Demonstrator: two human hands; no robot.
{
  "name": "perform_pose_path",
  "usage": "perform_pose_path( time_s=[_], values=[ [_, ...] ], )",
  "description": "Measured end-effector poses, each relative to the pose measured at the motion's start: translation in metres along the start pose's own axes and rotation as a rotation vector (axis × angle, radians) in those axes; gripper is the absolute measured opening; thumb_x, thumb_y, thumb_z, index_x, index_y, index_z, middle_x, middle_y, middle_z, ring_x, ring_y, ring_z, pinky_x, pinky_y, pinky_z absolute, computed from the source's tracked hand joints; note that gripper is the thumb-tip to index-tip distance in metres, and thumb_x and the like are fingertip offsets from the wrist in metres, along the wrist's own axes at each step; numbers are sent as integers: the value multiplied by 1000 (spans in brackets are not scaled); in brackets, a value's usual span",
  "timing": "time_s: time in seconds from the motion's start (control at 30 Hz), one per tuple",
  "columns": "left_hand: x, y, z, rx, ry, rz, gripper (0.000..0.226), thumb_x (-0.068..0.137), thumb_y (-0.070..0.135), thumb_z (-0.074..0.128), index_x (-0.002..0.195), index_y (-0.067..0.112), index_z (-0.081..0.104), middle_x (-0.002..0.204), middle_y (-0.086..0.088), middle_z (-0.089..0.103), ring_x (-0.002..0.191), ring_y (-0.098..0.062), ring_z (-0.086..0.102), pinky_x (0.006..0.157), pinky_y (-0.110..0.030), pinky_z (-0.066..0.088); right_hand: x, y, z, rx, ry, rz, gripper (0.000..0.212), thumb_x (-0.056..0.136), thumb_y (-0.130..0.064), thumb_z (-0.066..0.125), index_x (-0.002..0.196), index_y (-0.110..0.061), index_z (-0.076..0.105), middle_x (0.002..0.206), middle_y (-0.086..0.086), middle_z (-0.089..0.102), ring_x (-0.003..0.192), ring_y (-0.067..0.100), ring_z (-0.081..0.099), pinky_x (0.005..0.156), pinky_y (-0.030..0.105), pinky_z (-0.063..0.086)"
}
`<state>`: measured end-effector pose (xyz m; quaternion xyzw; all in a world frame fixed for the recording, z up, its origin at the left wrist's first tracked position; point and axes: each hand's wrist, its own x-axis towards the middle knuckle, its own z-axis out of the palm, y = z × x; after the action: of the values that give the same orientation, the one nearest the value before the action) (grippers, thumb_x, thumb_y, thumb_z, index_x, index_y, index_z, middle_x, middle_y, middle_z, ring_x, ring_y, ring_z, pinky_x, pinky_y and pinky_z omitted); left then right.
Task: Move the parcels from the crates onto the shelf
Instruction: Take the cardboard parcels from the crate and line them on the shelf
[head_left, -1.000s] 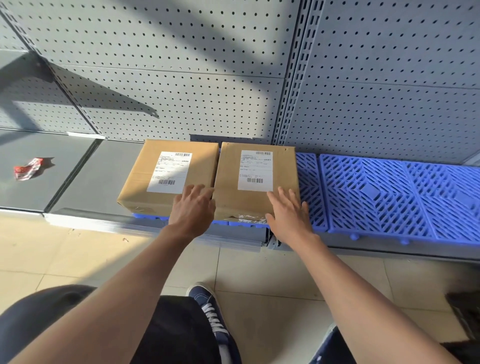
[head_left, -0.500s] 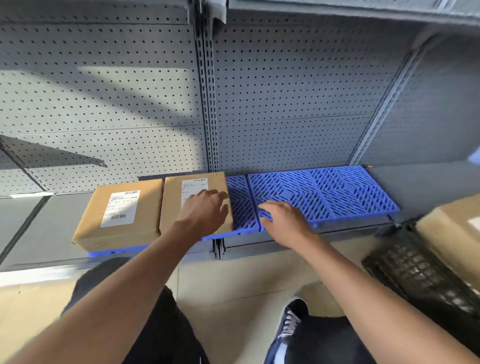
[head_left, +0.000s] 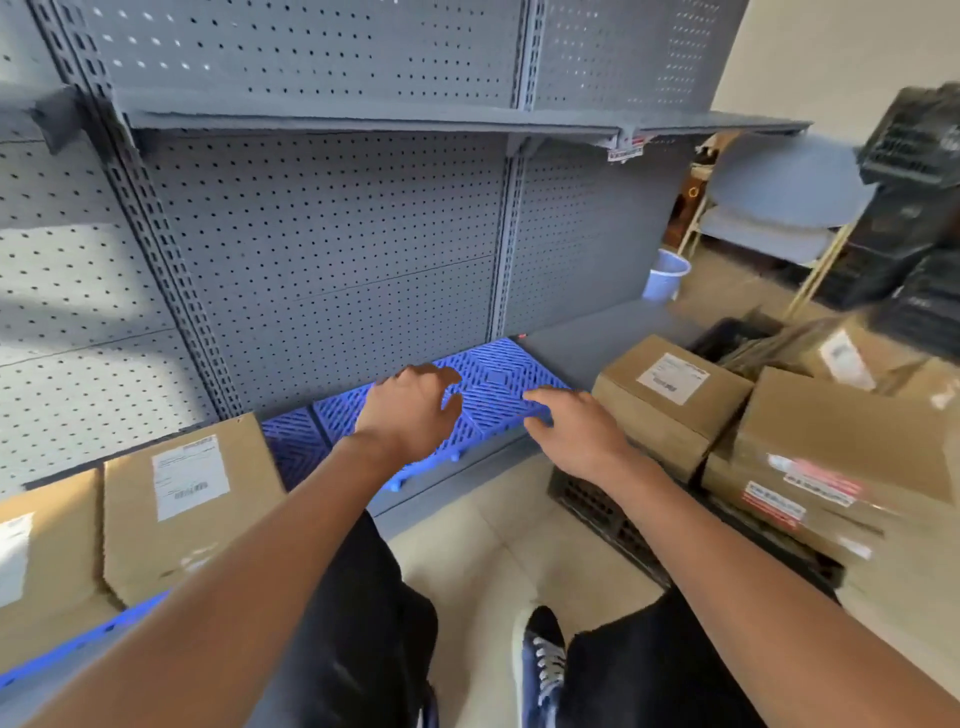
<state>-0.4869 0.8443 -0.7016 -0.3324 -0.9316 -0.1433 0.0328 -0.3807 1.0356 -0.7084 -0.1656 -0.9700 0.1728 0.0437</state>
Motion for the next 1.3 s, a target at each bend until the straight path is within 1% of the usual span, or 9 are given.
perform_pose_path(
  time_s=[0.2,0.33,0.53,0.63,0.77,0.87,1.0,1.17,1.3],
  values=[
    [30,59,38,-36,-77,103,39,101,41,48,138,31,57,138,-2,61,124,-30,58,100,-44,50,-26,85,-24,16,53,151,42,101,-33,54,142,-24,57,140,-1,62,128,27,55,104,41,46],
    [46,118,66,-42,-132,188,37,101,42,48,134,30,59,136,-3,62,123,-30,58,98,-44,50,-52,140,-29,31,62,230,28,99,-30,52,124,-25,64,121,3,68,107,29,65,92,45,54],
    [55,214,98,-105,-179,331,37,101,38,50,134,26,61,131,-4,64,119,-29,59,93,-42,50,-87,209,-48,21,118,412,41,102,-31,53,143,-24,55,130,8,65,113,28,62,93,39,53],
    [62,248,118,-137,-214,383,35,101,39,50,132,26,62,129,-1,65,115,-25,60,94,-44,52,-101,246,-56,86,181,486,41,101,-30,57,142,-23,56,140,5,60,127,26,55,107,40,46],
    [78,287,149,-239,-299,376,31,101,37,51,126,24,63,124,2,66,113,-22,59,95,-44,51,-114,298,-68,182,354,600,37,101,-26,58,138,-22,59,142,2,59,130,25,54,112,40,42],
    [95,321,173,-370,-341,315,27,100,32,51,123,24,64,101,7,63,90,-16,61,83,-38,54,-121,333,-72,82,382,658,36,101,-22,55,137,-22,60,141,2,59,130,25,52,108,41,42],
    [124,354,212,-602,-375,235,45,99,33,57,144,32,51,113,14,59,80,3,52,72,-26,49,-122,372,-74,-109,329,700,40,99,-28,54,139,-24,52,152,2,44,143,31,34,114,54,36],
    [148,372,235,-679,-423,107,64,102,42,52,158,25,28,153,2,44,133,-22,50,108,-44,43,-114,398,-60,81,389,786,43,100,-38,56,140,-28,46,156,1,36,141,34,36,111,57,40],
    [163,375,252,-771,-473,-32,66,101,49,51,158,27,26,154,0,44,135,-25,48,110,-50,43,-112,406,-54,203,424,796,61,99,-54,53,150,-30,31,155,3,34,137,35,41,106,54,45]
  ],
)
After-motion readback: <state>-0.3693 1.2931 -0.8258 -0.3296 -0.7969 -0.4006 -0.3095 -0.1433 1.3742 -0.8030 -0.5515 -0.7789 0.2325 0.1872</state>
